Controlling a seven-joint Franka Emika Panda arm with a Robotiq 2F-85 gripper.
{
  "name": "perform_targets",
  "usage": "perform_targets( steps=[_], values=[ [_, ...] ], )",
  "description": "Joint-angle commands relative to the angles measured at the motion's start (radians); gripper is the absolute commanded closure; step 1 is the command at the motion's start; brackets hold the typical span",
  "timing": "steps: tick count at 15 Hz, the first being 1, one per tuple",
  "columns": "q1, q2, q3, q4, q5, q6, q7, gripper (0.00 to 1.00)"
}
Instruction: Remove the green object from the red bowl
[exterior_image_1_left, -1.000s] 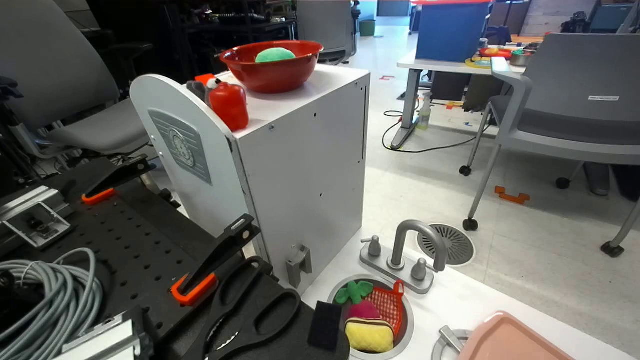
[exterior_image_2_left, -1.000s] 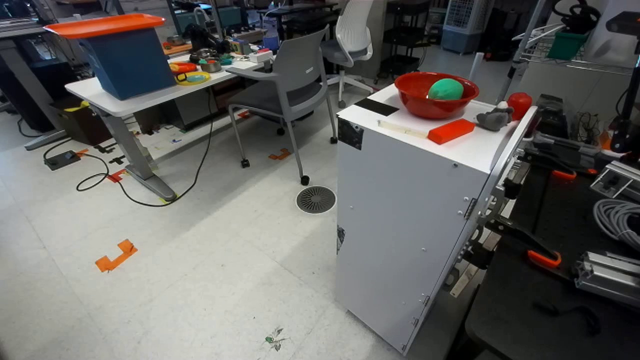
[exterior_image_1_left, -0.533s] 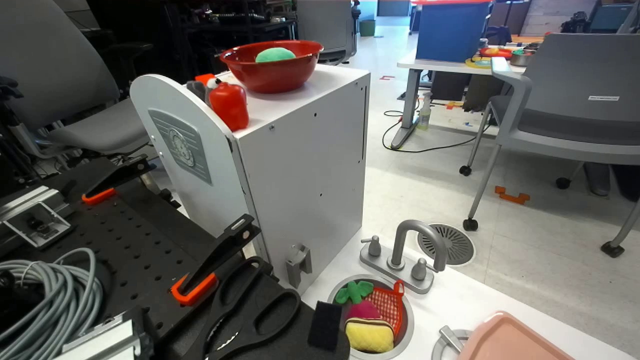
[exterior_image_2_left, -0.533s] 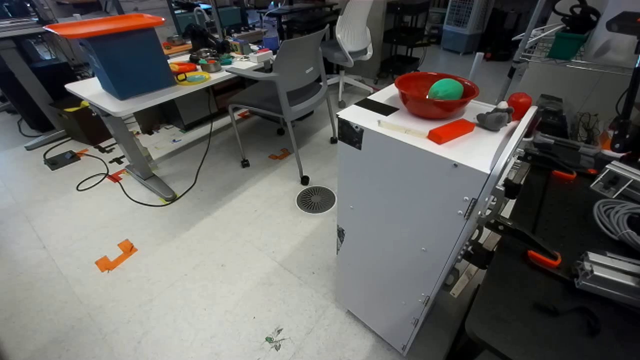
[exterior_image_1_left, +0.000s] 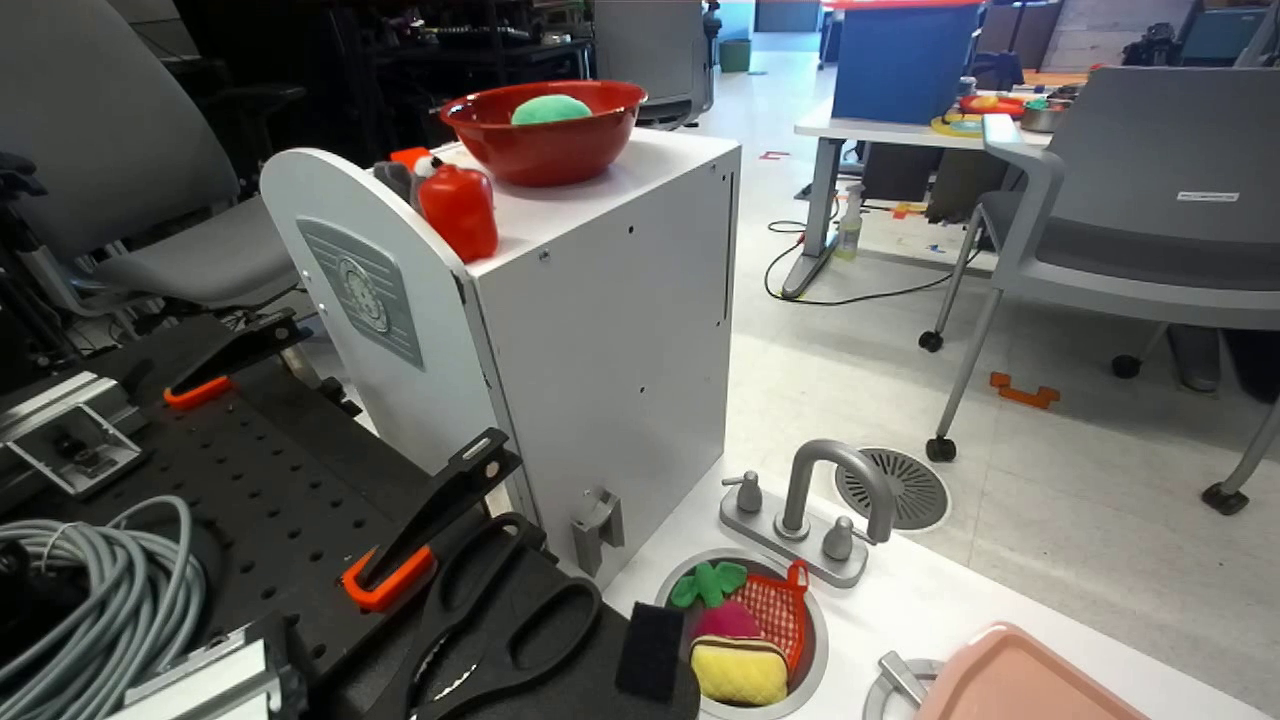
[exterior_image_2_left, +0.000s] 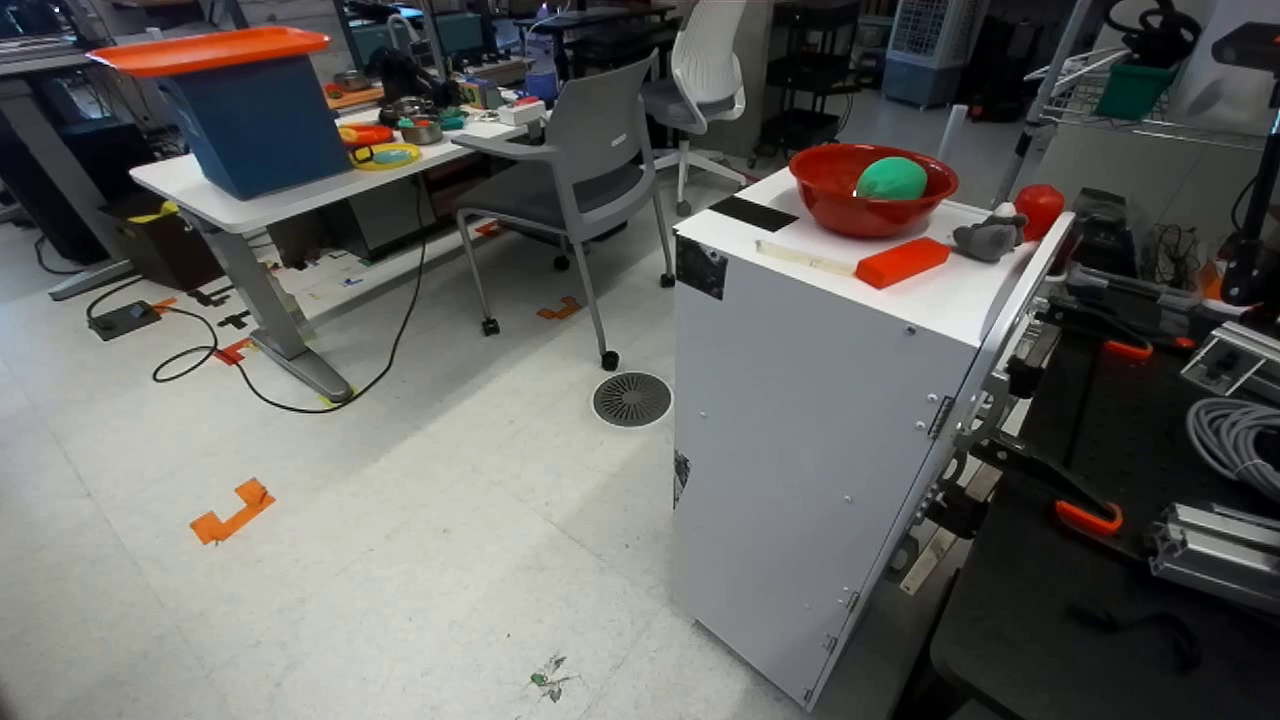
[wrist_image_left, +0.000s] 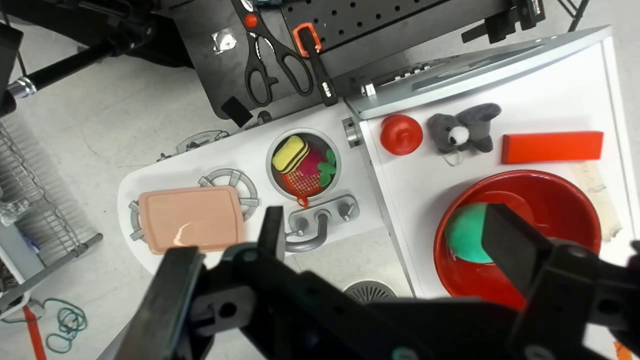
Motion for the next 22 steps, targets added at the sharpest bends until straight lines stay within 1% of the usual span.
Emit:
perform_targets(
  steps=[1,3,7,10,14,18,22],
  values=[
    [-0.019,0.035,-0.041,0.036,0.028,-0.012,-0.019,0.00],
    [-0.024,0.061,-0.054,0.062,0.031,-0.017,-0.023,0.00],
    [-0.012,0.113,-0.042,0.133,0.016,-0.025,-0.020,0.00],
    [0.010,0.162,-0.012,0.209,-0.007,-0.044,-0.015,0.00],
    [0.066,0.237,0.057,0.293,-0.059,-0.075,-0.010,0.00],
    [0.127,0.279,0.115,0.276,-0.101,-0.055,-0.005,0.00],
    [0.153,0.299,0.129,0.226,-0.131,-0.031,-0.009,0.00]
  ],
)
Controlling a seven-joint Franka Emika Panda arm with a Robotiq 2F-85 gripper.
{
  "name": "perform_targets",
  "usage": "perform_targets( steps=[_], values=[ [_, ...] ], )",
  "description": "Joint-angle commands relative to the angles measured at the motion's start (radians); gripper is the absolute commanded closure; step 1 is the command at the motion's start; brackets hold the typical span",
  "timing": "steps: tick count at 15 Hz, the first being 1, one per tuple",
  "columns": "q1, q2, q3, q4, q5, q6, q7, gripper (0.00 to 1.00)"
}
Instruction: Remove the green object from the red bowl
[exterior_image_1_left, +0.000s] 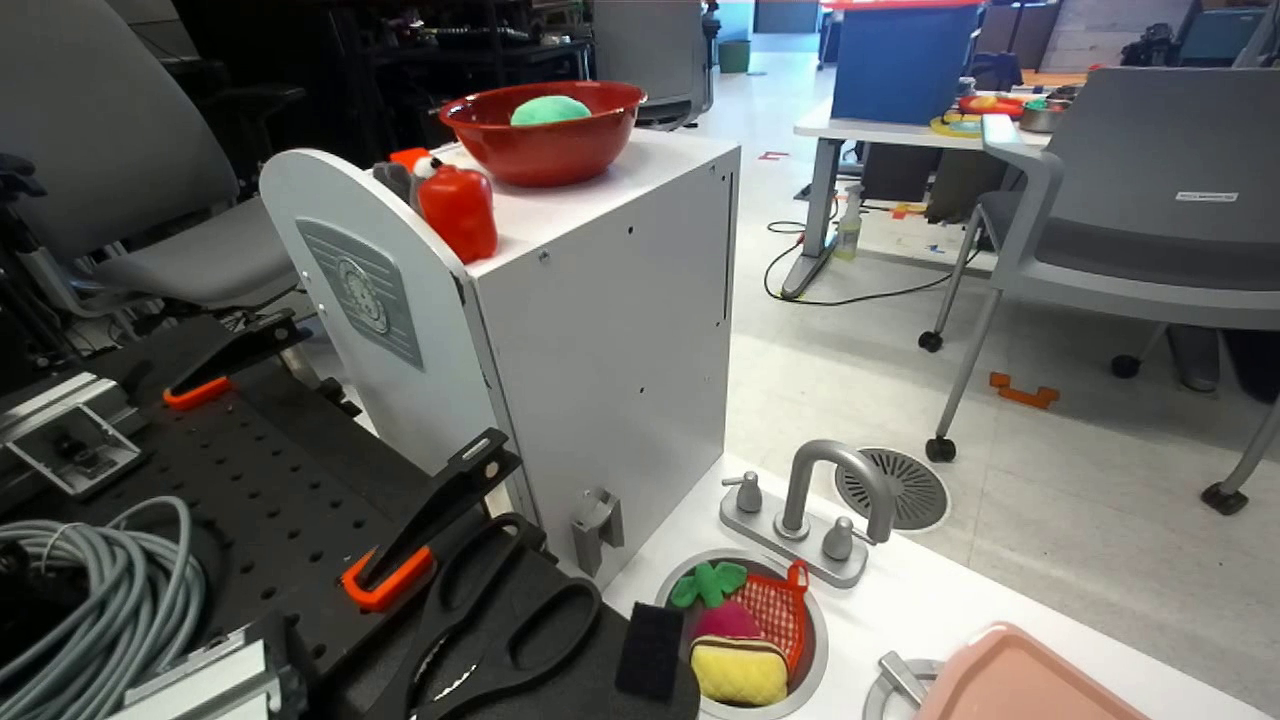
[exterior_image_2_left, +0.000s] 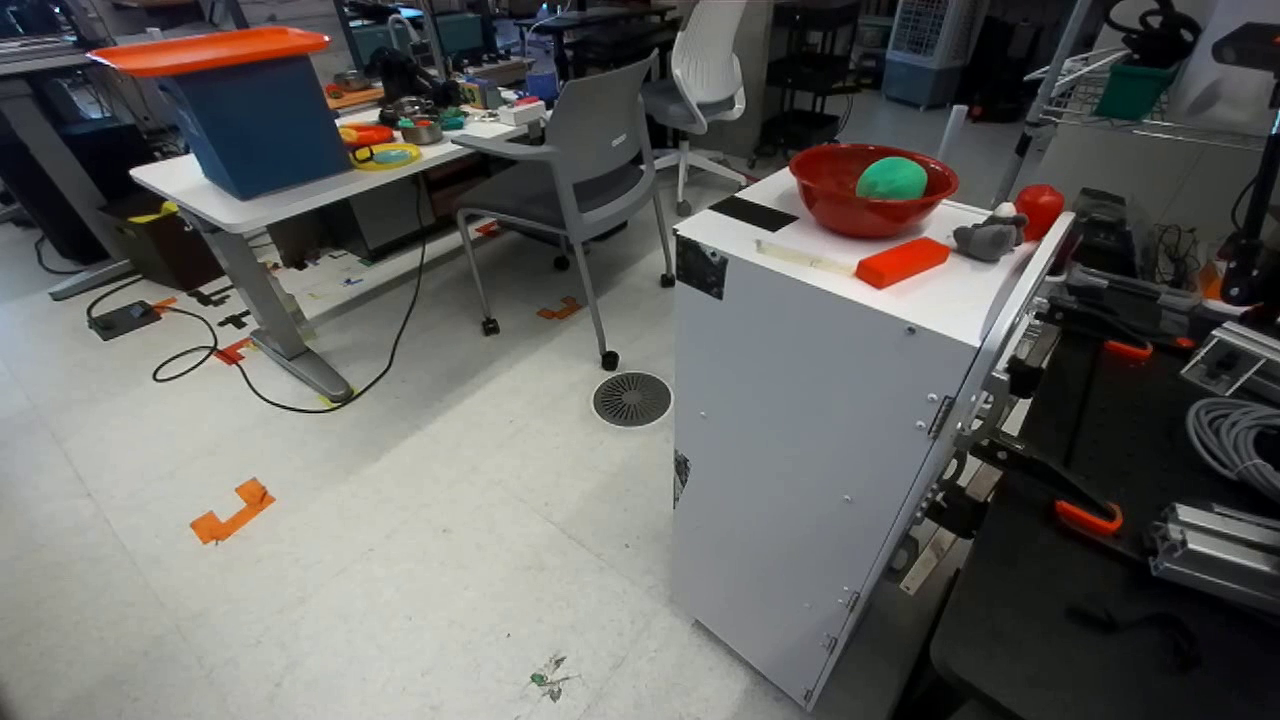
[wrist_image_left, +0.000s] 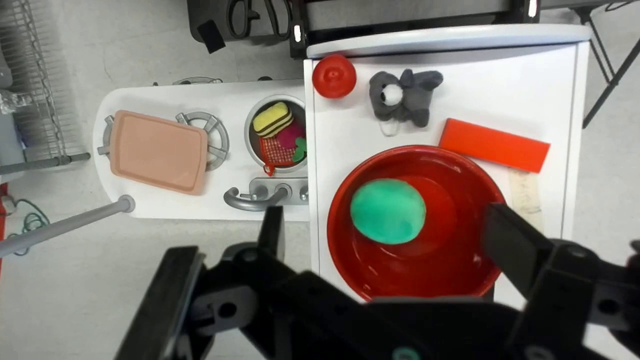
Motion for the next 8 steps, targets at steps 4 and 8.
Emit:
perform_targets(
  steps=[4,8],
  values=[
    [0.009,0.017,-0.002,-0.075,-0.036,0.055,0.003,0.00],
    [0.002,0.011,-0.009,-0.111,-0.073,0.180,0.042,0.00]
  ],
)
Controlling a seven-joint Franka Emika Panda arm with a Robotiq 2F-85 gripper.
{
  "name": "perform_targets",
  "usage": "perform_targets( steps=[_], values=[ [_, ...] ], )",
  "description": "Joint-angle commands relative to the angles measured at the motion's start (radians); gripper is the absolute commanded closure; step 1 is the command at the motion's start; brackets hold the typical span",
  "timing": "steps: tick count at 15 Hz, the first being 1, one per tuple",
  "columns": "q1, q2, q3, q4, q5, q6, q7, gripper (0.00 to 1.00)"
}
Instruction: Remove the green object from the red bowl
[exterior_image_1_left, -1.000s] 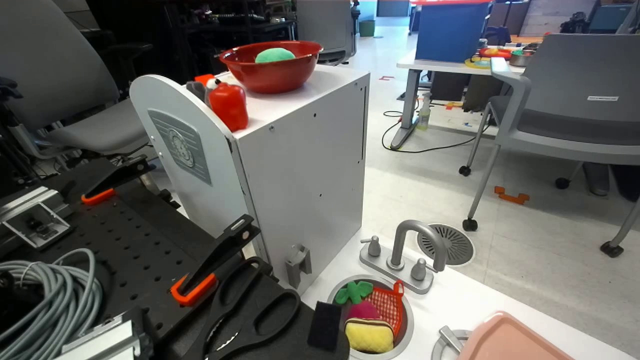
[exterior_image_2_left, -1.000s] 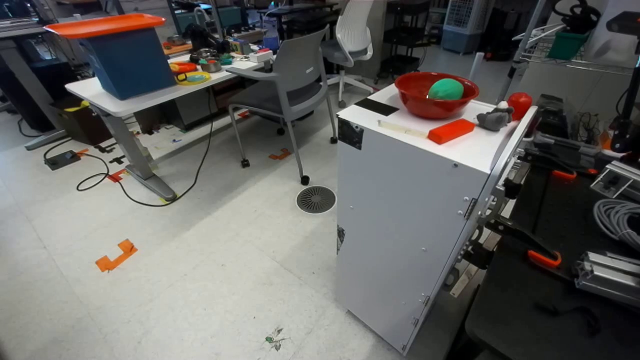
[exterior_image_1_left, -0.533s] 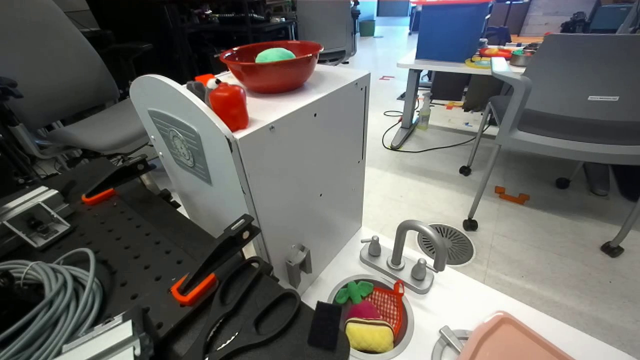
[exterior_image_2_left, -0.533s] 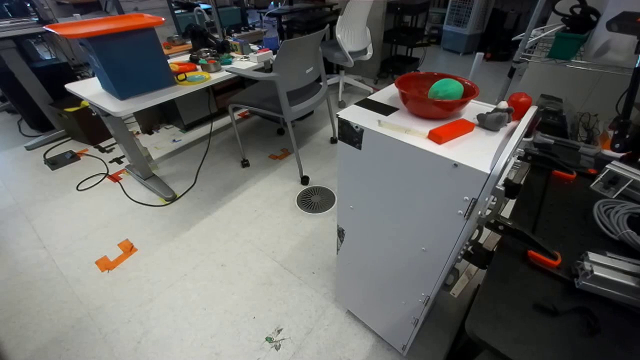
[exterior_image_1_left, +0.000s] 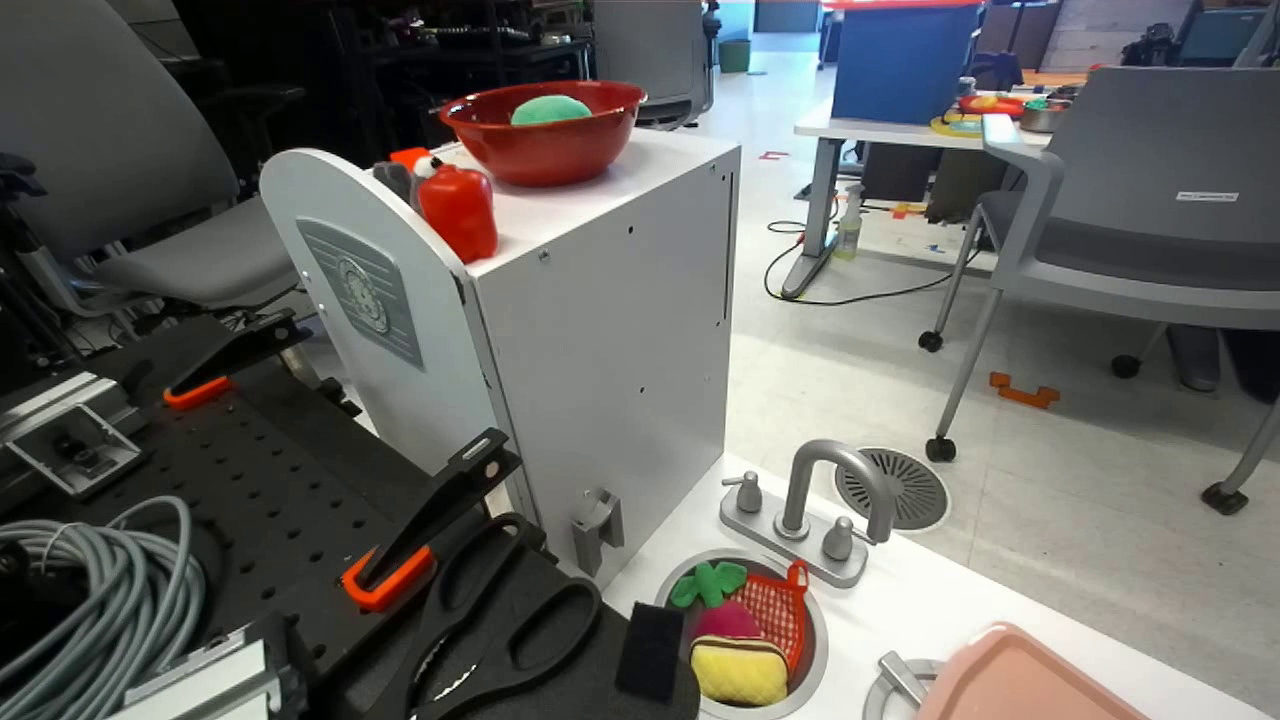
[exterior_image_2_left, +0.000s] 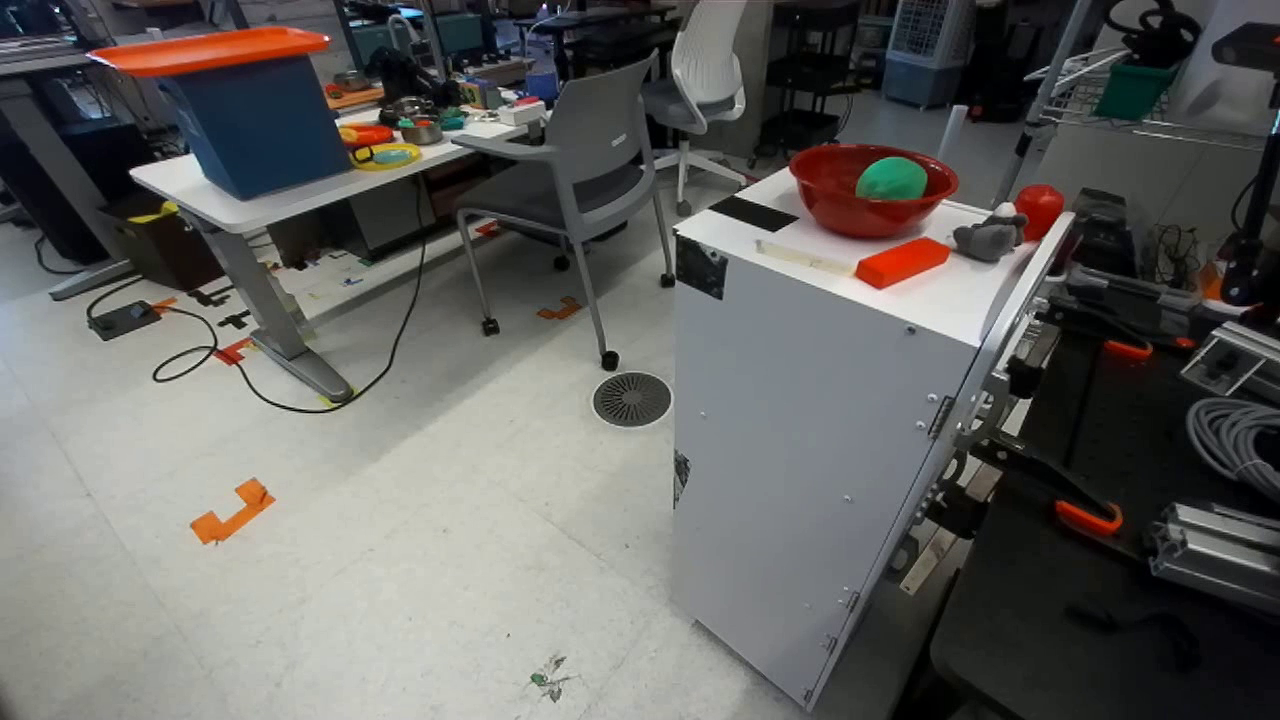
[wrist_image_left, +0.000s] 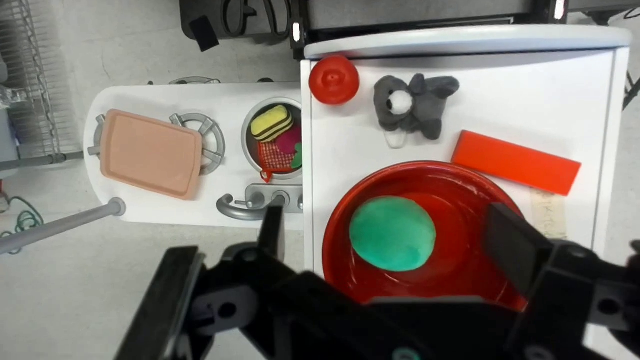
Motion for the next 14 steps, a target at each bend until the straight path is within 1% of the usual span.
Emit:
perform_targets(
  steps=[1,3,5,8,10,12,14],
  values=[
    [-0.004,-0.011,-0.006,-0.025,-0.073,0.086,0.050,0.00],
    [-0.009,-0.007,-0.011,-0.034,-0.103,0.141,0.071,0.00],
    [-0.014,0.008,-0.018,-0.039,-0.087,0.199,0.065,0.00],
    [-0.024,0.041,-0.037,-0.030,0.063,0.240,-0.032,0.00],
    [-0.029,0.056,-0.046,-0.027,0.139,0.254,-0.082,0.00],
    [-0.034,0.071,-0.050,-0.019,0.173,0.250,-0.107,0.00],
    [-0.037,0.088,-0.052,-0.009,0.174,0.242,-0.104,0.00]
  ],
)
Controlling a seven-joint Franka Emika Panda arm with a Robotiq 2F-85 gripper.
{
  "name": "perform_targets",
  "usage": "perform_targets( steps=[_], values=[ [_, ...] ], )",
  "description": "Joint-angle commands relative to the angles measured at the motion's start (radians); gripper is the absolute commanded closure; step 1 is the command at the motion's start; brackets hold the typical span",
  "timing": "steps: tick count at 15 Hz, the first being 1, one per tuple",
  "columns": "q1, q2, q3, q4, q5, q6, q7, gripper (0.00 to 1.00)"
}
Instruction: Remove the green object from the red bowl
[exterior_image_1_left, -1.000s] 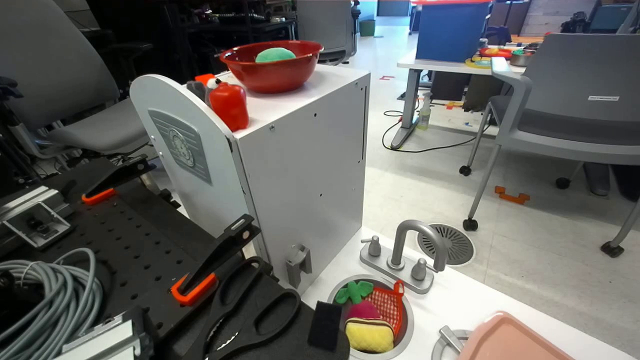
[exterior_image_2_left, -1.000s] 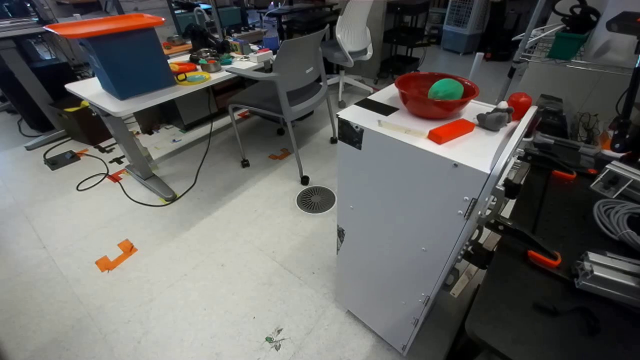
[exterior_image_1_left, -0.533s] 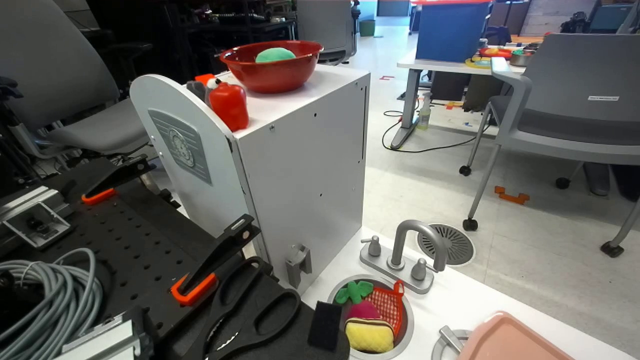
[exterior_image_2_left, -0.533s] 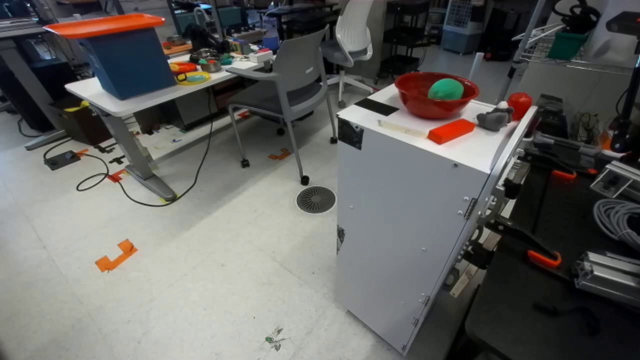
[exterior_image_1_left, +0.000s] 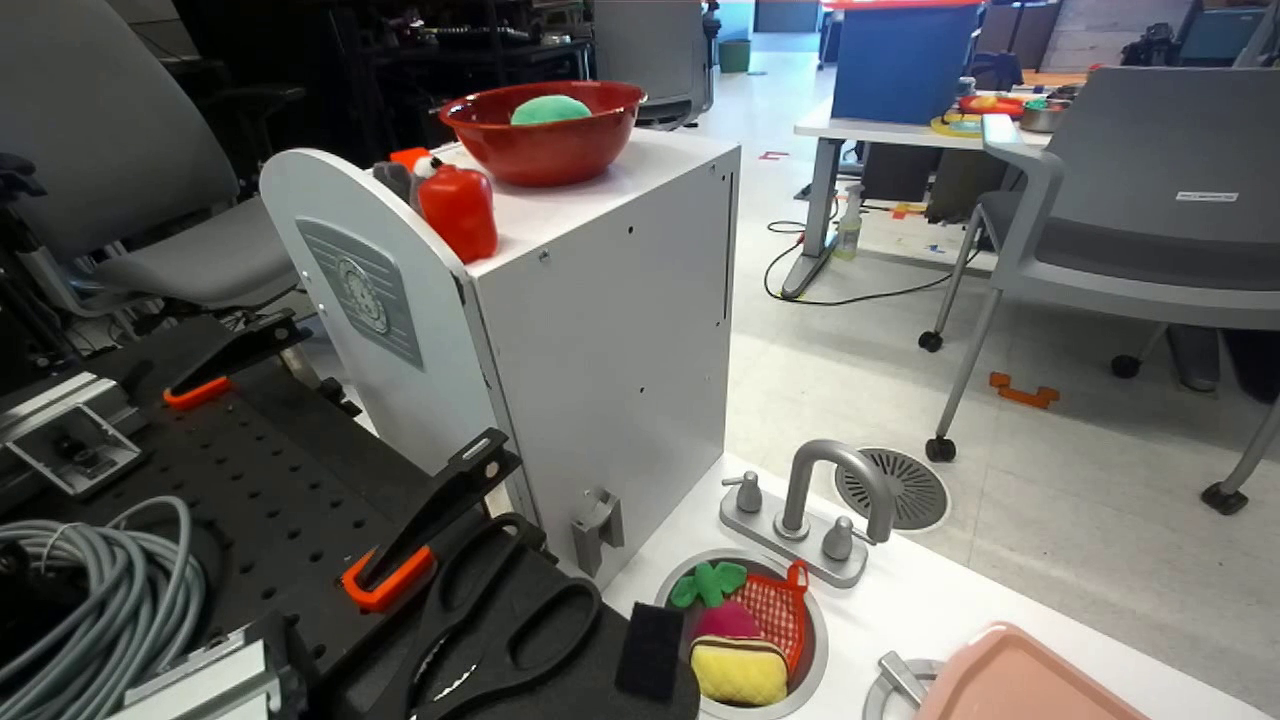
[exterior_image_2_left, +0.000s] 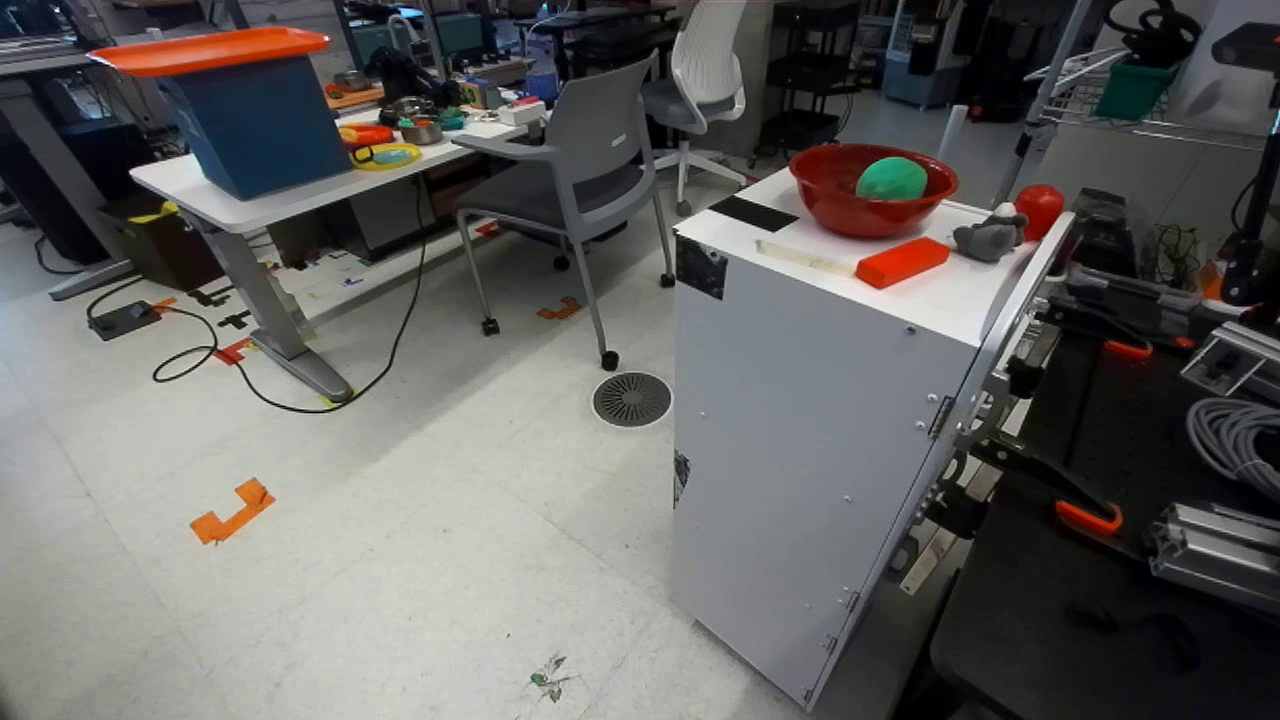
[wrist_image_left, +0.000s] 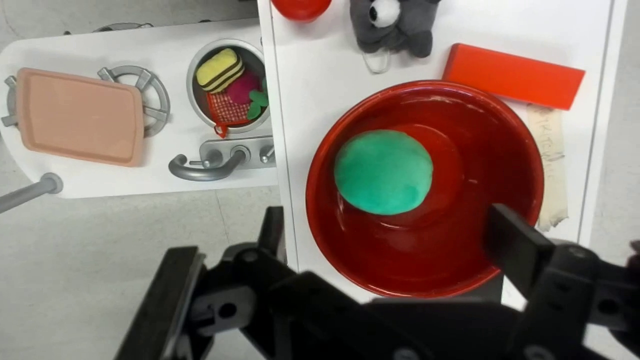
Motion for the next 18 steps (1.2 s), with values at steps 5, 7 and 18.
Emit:
perform_targets(
  steps=[5,7,18],
  values=[
    [0.005,0.086,0.000,0.062,-0.004,-0.015,-0.006,0.00],
    [0.015,0.120,0.006,0.084,-0.016,-0.025,-0.002,0.00],
    [0.041,0.229,0.018,0.143,-0.012,-0.067,-0.025,0.00]
  ],
)
